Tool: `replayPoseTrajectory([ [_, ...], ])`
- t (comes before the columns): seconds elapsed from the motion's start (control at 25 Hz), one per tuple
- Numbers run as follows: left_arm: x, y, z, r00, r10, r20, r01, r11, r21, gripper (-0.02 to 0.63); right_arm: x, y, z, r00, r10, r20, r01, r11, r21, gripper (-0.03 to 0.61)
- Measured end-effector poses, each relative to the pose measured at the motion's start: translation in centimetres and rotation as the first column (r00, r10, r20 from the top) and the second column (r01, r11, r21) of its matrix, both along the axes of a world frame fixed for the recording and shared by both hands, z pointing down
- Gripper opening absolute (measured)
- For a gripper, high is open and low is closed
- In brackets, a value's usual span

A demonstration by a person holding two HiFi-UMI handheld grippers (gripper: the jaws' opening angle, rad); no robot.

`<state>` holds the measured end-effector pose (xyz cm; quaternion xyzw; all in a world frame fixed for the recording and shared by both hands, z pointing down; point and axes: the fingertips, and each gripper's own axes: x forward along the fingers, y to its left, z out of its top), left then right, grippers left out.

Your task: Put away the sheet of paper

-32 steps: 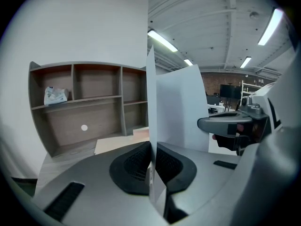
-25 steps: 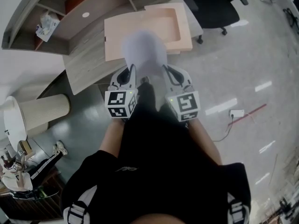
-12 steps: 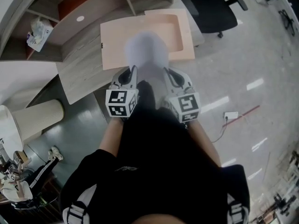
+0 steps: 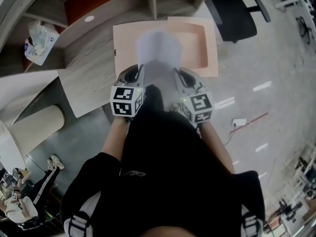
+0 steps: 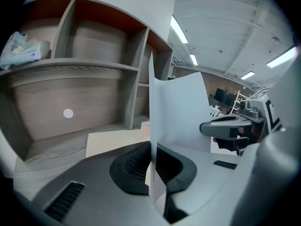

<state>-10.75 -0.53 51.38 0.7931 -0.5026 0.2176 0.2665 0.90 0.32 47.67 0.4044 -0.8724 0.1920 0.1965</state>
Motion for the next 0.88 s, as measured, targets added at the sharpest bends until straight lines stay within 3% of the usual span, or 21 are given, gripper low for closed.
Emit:
replayPoseTrajectory([
  [0.24, -1.4, -3.0, 1.7, 0.995, 0.070, -0.071, -0.074, 0.995, -0.066, 0.046, -1.4, -2.6, 2.3, 0.995, -0.024, -0.099, 0.016, 0.997, -0.076, 0.017],
  [0.56, -3.7, -6.6, 2.5, 0.989, 0.118, -0.086, -0.125, 0.989, -0.081, 0.046, -2.8, -6.8, 3.9, 0.997, 0.034, -0.066, -0.042, 0.991, -0.127, 0.018],
  [0.88, -3.6, -7.3, 5.1, 0.979, 0.177, -0.104, -0.190, 0.972, -0.139, 0.046, -3.6, -8.6, 7.3, 0.995, 0.088, -0.048, -0.096, 0.972, -0.215, 0.017],
])
